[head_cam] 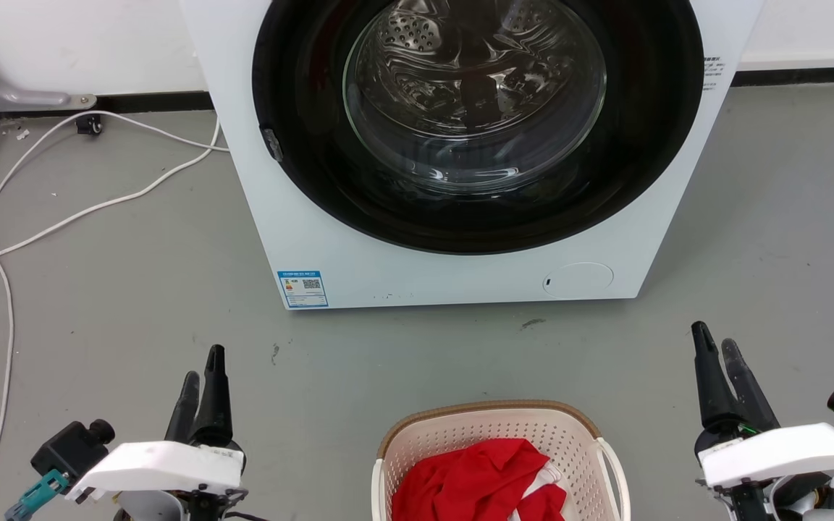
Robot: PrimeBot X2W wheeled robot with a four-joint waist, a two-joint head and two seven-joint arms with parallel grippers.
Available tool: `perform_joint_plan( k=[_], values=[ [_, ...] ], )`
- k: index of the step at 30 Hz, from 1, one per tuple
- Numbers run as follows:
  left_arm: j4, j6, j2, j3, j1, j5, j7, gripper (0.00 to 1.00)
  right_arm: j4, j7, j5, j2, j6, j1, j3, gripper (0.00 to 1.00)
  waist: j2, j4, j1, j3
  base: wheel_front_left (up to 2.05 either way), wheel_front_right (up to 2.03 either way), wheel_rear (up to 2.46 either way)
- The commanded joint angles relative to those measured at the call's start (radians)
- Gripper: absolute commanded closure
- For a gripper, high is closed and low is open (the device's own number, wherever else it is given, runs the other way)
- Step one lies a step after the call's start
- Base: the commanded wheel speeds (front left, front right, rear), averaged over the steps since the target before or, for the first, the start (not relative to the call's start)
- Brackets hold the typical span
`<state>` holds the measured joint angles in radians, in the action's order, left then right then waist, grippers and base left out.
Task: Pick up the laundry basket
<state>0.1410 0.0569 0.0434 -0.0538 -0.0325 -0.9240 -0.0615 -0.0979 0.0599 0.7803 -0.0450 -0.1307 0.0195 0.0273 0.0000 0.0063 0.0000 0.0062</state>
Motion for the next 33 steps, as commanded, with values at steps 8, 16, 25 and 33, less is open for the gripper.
perform_joint_plan(
  k=[8, 16, 25, 33],
  values=[
    [-0.033, -0.015, 0.005, 0.009, 0.011, 0.137, -0.033, 0.0, 0.032, 0.033, -0.147, -0.005, 0.0, -0.006, -0.008, 0.0, 0.0, 0.001, 0.0, -0.002, 0.0, 0.0, 0.0],
    [-0.046, -0.02, 0.006, 0.019, 0.022, 0.244, -0.056, 0.0, 0.054, 0.058, -0.266, -0.005, 0.0, -0.017, -0.011, 0.0, 0.0, 0.002, 0.0, -0.005, 0.0, 0.0, 0.0],
    [-0.047, -0.004, 0.006, 0.025, 0.035, 0.349, -0.082, 0.0, 0.07, 0.083, -0.387, -0.006, 0.0, -0.032, -0.011, 0.0, 0.0, 0.004, 0.0, -0.007, 0.0, 0.0, 0.0],
    [-0.046, 0.003, 0.006, 0.026, 0.042, 0.437, -0.103, 0.0, 0.088, 0.104, -0.484, -0.006, 0.0, -0.043, -0.012, 0.0, 0.0, 0.003, 0.0, -0.007, 0.0, 0.0, 0.0]
  ],
)
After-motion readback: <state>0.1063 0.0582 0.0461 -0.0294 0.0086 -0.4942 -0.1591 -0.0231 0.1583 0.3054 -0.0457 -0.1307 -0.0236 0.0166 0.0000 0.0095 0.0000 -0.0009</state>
